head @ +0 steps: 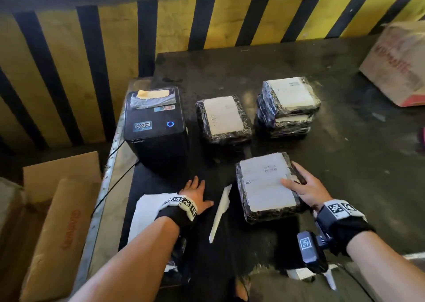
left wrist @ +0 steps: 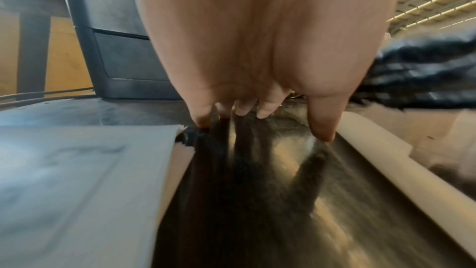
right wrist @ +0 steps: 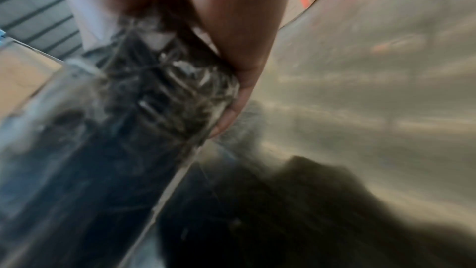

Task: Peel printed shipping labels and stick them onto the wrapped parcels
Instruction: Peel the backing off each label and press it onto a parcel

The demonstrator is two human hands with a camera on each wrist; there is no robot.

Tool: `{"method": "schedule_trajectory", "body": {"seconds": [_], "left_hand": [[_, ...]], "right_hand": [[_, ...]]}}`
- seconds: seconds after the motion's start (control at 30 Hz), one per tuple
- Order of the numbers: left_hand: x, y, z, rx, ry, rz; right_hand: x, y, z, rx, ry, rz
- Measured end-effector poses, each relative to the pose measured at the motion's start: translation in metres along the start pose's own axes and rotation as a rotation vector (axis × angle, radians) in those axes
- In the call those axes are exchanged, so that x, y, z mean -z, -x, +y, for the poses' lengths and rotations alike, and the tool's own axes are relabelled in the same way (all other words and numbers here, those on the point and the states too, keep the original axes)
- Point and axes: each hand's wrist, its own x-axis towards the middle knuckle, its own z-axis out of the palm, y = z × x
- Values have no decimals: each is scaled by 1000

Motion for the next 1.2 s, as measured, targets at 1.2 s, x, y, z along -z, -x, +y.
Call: {"method": "schedule_trajectory", "body": {"seconds": [1.2], "left_hand": [[55,51,-64,15,330,264]], "right_hand": [[-157,-28,-85,455,735,-115]]}}
